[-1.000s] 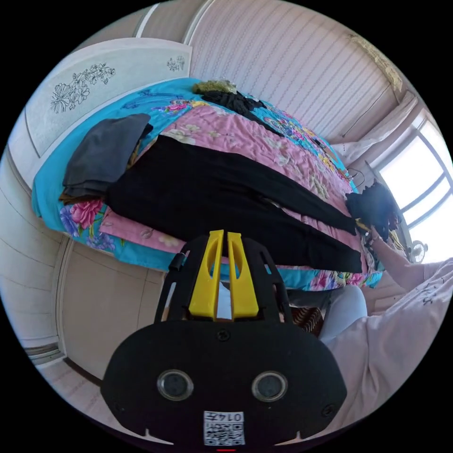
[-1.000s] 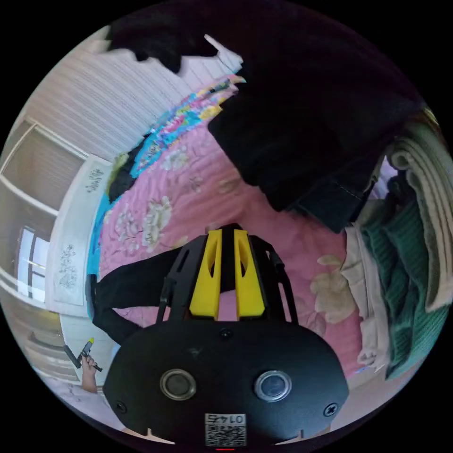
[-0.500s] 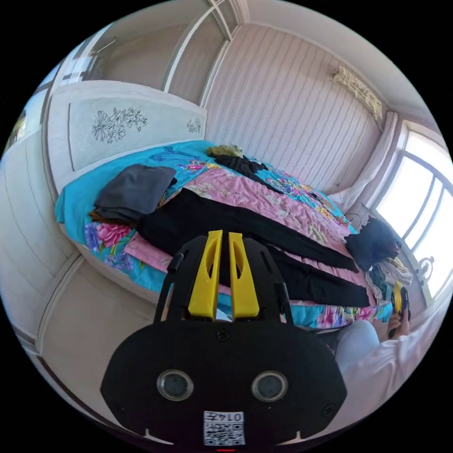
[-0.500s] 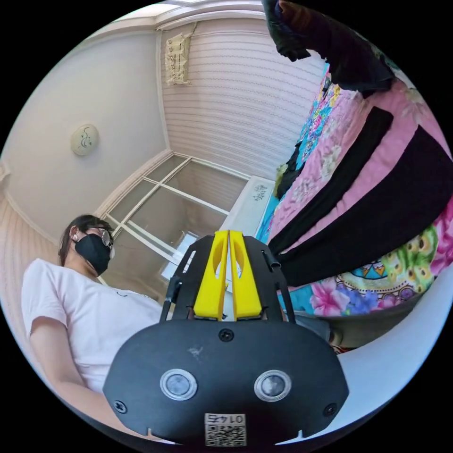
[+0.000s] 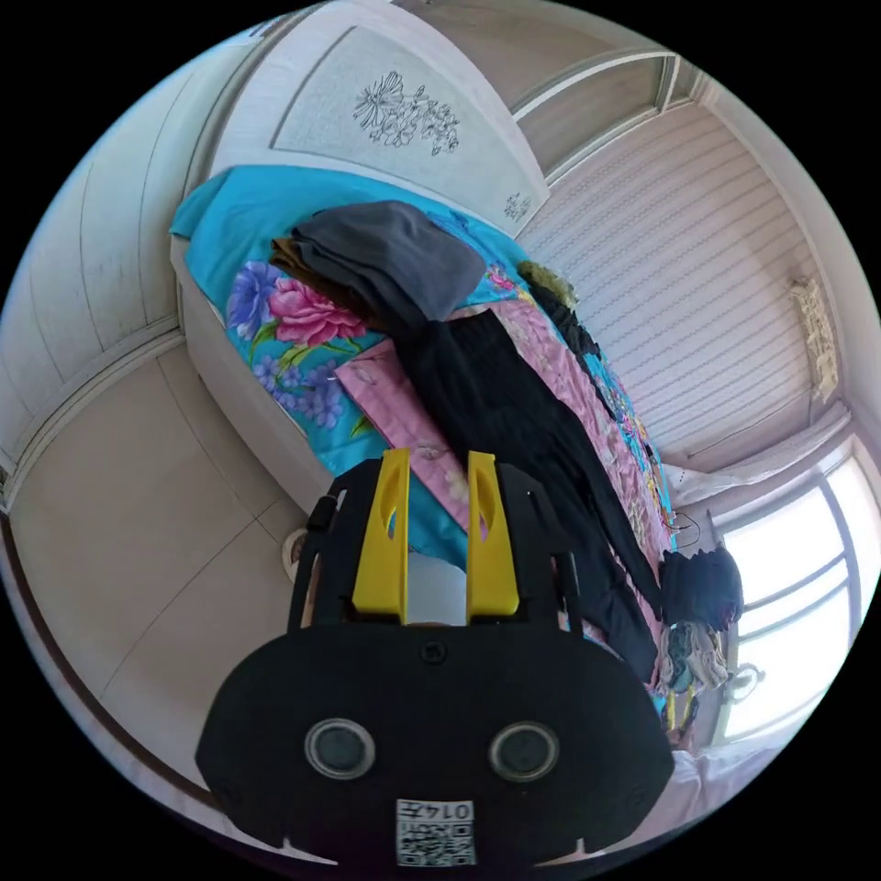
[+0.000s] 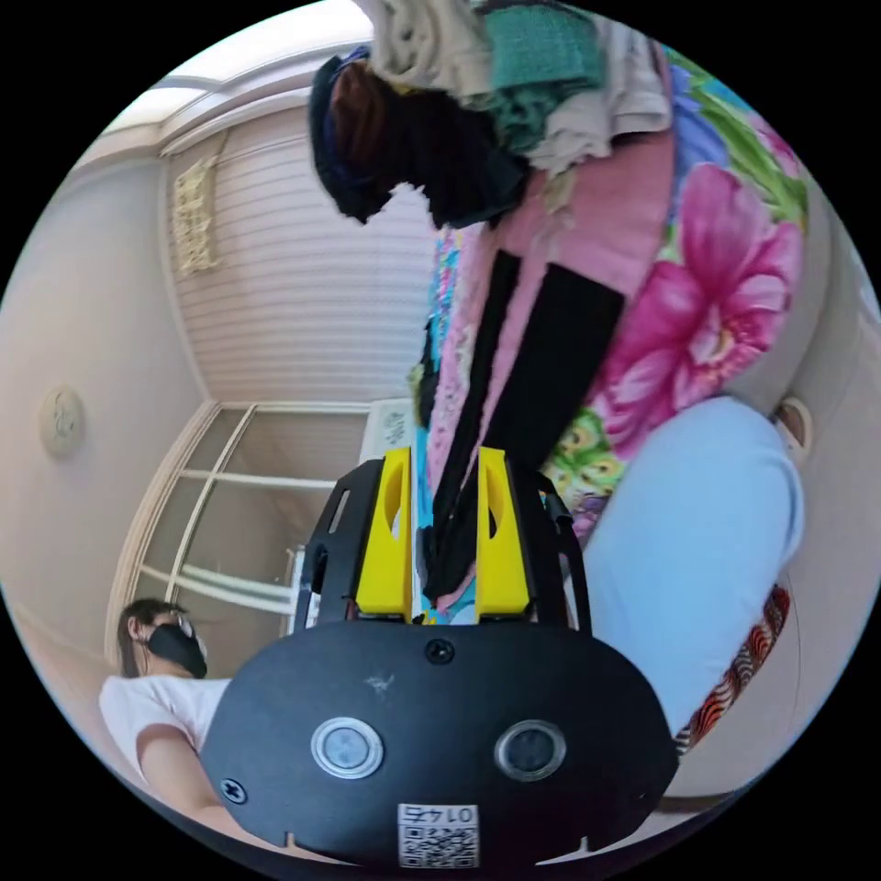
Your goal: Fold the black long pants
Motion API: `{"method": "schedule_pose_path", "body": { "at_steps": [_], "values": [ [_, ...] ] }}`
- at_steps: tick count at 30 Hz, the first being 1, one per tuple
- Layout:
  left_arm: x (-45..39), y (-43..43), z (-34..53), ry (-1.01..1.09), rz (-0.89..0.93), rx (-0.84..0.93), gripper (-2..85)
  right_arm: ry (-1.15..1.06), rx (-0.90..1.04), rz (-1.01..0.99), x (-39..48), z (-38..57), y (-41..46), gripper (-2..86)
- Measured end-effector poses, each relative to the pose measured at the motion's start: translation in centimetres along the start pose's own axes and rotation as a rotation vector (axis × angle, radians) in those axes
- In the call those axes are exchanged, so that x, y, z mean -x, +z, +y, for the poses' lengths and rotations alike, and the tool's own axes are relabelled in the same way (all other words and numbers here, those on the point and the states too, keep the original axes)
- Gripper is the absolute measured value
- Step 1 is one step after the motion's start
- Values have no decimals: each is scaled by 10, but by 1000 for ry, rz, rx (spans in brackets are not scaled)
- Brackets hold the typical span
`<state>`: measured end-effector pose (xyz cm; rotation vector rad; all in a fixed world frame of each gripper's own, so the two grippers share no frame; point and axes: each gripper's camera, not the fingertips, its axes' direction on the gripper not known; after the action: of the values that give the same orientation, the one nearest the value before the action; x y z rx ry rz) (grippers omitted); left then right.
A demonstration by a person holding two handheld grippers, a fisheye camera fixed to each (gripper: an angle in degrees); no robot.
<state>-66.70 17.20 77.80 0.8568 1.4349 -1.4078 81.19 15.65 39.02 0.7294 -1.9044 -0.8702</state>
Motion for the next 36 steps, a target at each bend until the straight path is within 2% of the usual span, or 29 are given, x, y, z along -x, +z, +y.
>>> {"method": "schedule_pose_path", "body": {
  "at_steps": [6,13,21,25,30,36],
  "values": [
    [3,28,-61,-88,69,85,98,113,-72,110,-28,-51,-6,94],
    [-19,64,-111,-68,-47,182,80,167,-58,285,-44,-95,41,95],
    [-10,45,-139,-125,-47,175,63,153,-84,290,-40,-113,85,89],
    [11,22,-147,-234,105,137,61,145,-52,376,-41,-118,88,84],
    [28,13,-154,-241,34,165,78,171,-77,345,-52,-117,85,47],
    [18,6,-164,-193,-48,126,110,87,-75,299,-33,-117,91,6]
  ]
}}
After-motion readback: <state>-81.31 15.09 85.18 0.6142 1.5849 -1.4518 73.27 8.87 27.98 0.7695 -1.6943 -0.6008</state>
